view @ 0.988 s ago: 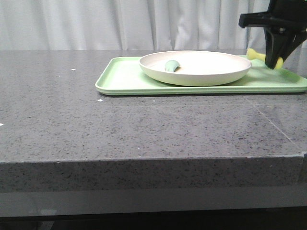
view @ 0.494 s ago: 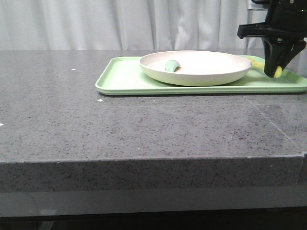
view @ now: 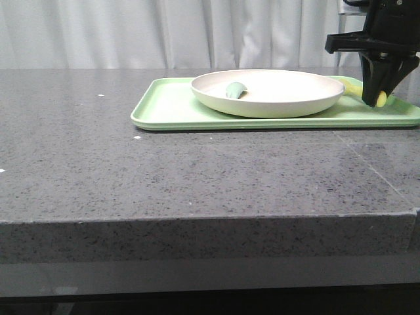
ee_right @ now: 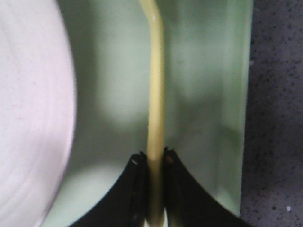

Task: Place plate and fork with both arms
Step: 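Lower the fork onto the tray beside the plate and release it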

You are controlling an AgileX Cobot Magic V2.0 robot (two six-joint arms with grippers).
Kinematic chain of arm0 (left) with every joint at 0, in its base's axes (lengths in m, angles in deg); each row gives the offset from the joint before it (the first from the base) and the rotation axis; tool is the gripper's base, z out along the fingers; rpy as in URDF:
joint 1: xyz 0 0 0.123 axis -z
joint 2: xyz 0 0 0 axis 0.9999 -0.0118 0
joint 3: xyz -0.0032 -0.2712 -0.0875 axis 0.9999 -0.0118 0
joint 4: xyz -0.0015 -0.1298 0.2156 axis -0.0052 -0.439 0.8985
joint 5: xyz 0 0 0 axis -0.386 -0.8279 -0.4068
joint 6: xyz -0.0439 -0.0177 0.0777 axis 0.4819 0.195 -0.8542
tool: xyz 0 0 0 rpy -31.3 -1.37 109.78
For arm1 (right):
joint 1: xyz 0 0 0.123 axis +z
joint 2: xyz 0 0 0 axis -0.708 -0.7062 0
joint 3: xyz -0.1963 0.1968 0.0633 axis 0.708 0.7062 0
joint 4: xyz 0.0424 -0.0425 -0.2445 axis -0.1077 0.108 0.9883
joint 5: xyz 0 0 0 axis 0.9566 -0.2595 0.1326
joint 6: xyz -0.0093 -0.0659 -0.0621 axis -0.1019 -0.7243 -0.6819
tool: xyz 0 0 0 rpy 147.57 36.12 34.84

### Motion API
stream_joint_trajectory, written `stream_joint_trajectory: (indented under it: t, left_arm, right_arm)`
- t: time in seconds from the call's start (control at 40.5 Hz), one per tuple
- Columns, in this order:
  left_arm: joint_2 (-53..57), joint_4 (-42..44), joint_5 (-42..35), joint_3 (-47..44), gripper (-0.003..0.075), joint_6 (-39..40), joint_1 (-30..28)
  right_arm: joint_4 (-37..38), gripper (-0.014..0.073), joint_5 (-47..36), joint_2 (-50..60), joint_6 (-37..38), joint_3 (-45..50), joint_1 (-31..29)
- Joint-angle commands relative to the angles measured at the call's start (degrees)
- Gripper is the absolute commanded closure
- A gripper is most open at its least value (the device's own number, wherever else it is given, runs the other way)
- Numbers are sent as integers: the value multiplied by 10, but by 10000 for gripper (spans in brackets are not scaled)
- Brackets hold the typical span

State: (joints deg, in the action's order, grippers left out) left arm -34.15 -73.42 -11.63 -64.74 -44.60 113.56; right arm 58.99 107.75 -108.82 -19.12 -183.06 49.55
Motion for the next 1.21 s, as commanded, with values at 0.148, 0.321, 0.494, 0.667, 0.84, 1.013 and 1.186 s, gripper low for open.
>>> stream_joint_trajectory:
  t: [0.148,0.321,0.494,0.667,0.84,1.013,1.186]
  left_arm:
    - [-6,-2,-44,15,738,2,1]
    - [-6,-2,-44,15,738,2,1]
    - [-6,-2,-44,15,738,2,1]
    - [-6,-2,-44,15,738,2,1]
    - [-6,-2,-44,15,738,2,1]
    - [-6,-2,-44,15,738,2,1]
    - [-6,-2,-44,15,738,2,1]
  right_arm:
    - [6,457,7,30,-2,-16,-2]
    - [6,352,7,30,-2,-16,-2]
    - [6,352,6,30,-2,-16,-2]
    - [6,354,27,36,-2,-34,-2]
    - [6,365,65,55,-2,-74,-2]
    - [6,522,73,79,-2,-94,-2]
    - [6,713,72,101,-2,-94,-2]
